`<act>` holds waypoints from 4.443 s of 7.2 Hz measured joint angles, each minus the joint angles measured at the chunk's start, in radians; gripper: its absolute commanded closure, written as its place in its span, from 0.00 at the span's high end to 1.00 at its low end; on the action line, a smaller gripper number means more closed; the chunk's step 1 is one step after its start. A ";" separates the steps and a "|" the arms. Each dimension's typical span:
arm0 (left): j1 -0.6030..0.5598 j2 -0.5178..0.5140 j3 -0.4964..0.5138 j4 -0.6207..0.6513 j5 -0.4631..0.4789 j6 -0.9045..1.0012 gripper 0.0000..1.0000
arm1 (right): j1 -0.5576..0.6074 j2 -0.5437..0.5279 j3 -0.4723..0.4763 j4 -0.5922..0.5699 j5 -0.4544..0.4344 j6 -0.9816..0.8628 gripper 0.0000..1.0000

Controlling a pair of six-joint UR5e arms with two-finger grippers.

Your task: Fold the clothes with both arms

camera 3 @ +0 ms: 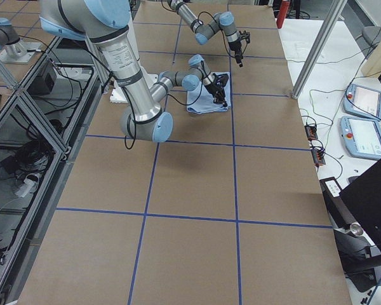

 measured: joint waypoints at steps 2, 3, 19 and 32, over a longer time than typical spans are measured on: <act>0.000 0.002 -0.012 0.003 -0.001 0.000 1.00 | 0.051 0.050 -0.066 0.000 0.007 0.003 0.99; 0.000 0.003 -0.020 0.004 -0.001 0.000 1.00 | 0.096 0.068 -0.076 -0.001 0.052 -0.011 1.00; -0.804 0.726 -0.452 0.626 -0.575 1.134 1.00 | 1.091 -0.799 0.284 -0.326 1.098 -1.688 1.00; -0.808 0.812 -0.472 0.541 -0.645 1.151 1.00 | 1.096 -0.812 0.346 -0.325 1.091 -1.687 1.00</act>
